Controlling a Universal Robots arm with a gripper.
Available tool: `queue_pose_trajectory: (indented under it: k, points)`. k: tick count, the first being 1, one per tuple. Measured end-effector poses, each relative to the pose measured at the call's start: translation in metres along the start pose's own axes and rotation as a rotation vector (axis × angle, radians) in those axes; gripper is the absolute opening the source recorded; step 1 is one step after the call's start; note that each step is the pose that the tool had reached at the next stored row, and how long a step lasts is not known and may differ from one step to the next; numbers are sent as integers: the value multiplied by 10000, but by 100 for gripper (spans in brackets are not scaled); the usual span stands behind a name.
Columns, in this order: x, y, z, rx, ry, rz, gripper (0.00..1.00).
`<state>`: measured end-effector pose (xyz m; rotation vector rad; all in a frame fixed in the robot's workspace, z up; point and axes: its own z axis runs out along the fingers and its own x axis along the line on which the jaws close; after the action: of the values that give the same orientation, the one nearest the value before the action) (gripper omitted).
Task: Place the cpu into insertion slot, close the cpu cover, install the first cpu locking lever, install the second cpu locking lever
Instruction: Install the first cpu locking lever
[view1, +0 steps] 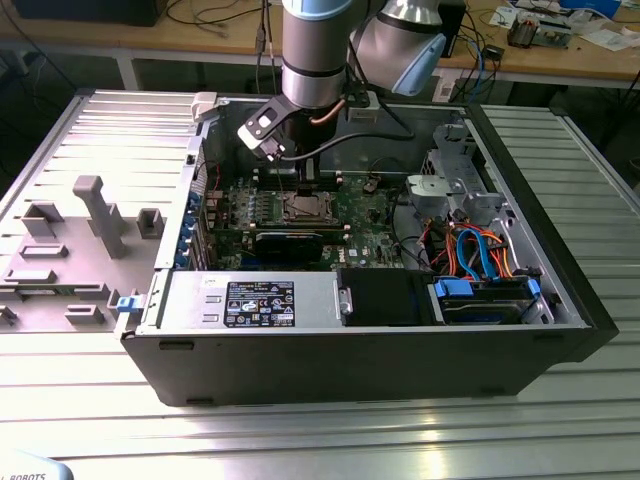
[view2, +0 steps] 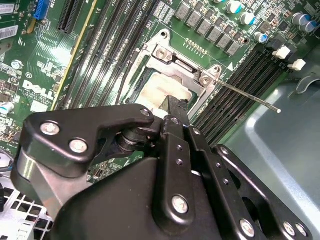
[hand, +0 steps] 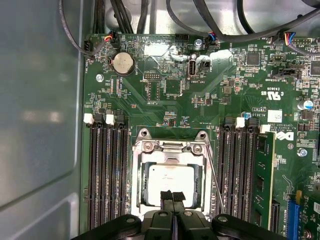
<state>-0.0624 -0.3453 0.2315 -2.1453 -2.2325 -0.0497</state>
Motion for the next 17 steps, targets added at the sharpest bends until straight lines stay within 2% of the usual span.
queue_pose_trajectory:
  k: [13,17]
  points:
    - [0,0,-1,0,1,-13,11]
    - [0,0,-2,9,-2,-149,11]
